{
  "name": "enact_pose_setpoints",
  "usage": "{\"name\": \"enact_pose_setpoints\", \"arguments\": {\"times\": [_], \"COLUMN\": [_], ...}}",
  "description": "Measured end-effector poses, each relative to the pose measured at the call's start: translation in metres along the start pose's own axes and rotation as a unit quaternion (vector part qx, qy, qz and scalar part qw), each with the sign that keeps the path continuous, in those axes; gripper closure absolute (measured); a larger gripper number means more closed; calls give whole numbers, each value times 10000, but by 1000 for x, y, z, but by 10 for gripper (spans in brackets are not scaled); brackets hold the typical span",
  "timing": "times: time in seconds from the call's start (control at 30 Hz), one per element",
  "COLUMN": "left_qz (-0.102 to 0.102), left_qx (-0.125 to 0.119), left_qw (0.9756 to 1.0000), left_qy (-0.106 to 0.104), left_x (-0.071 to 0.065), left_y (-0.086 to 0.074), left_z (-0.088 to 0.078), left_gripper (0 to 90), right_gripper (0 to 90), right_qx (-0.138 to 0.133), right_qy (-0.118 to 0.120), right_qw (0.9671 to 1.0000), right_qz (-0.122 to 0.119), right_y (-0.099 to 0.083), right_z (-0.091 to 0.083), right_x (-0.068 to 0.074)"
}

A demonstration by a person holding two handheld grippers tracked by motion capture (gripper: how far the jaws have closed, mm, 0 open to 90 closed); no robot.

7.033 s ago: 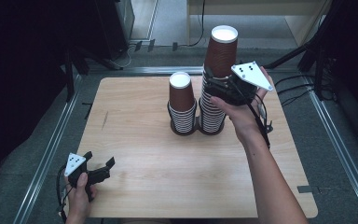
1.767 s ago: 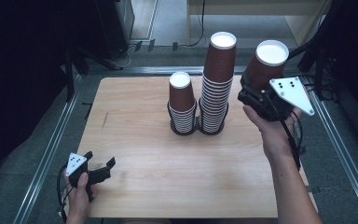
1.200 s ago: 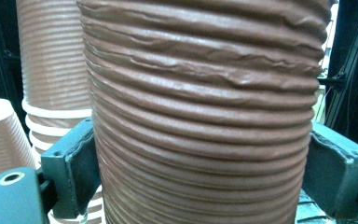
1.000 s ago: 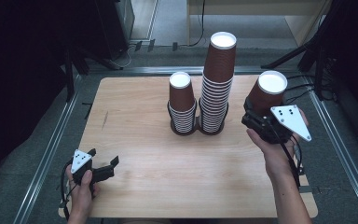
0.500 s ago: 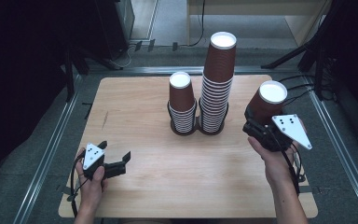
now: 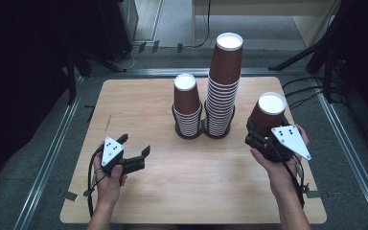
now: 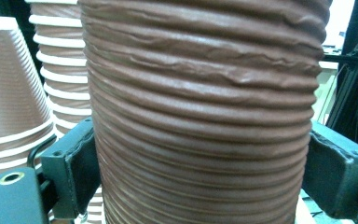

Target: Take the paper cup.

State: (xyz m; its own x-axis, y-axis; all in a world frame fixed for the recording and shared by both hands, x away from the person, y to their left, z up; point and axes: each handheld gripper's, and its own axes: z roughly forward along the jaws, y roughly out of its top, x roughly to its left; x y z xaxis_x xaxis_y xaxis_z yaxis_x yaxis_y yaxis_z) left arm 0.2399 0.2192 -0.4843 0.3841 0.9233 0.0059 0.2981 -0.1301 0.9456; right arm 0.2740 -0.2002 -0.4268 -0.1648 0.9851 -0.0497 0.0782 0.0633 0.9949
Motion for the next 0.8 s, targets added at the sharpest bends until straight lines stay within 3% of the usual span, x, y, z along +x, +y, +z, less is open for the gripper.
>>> {"name": "enact_pose_setpoints", "arguments": {"times": [0.13, 0.2, 0.27, 0.37, 0.43, 0.57, 0.67, 0.77, 0.8], "left_qz": [15, -90, -3, 51, 132, 201, 212, 171, 37], "left_qx": [-40, 182, 325, 380, 487, 567, 568, 493, 443], "left_qw": [10000, 9995, 9986, 9979, 9983, 9981, 9980, 9985, 9984], "left_qy": [34, -242, -420, -516, -290, -112, -184, -156, -363], "left_x": [-3, -5, -8, -16, -22, -27, -28, -29, -28], "left_y": [3, 6, 8, 12, 14, 14, 11, 8, 7], "left_z": [0, 1, 2, 4, 6, 12, 19, 22, 22], "left_gripper": [168, 53, 0, 0, 15, 74, 75, 150, 149], "right_gripper": [114, 114, 114, 114, 115, 115, 115, 115, 115], "right_qx": [4, 44, 77, 83, 47, -14, -6, 32, 65], "right_qy": [-7, -19, -29, 2, 30, 151, 172, 193, 249], "right_qw": [10000, 10000, 9999, 9999, 9999, 9998, 9996, 9995, 9992], "right_qz": [-9, -47, -71, -110, -98, -111, -207, -253, -309], "right_y": [-2, -6, -8, -10, -9, -7, -7, -9, -11], "right_z": [-1, -2, -2, -3, -4, -5, -4, -4, -2], "right_x": [1, 2, 3, 5, 6, 9, 13, 17, 21]}}
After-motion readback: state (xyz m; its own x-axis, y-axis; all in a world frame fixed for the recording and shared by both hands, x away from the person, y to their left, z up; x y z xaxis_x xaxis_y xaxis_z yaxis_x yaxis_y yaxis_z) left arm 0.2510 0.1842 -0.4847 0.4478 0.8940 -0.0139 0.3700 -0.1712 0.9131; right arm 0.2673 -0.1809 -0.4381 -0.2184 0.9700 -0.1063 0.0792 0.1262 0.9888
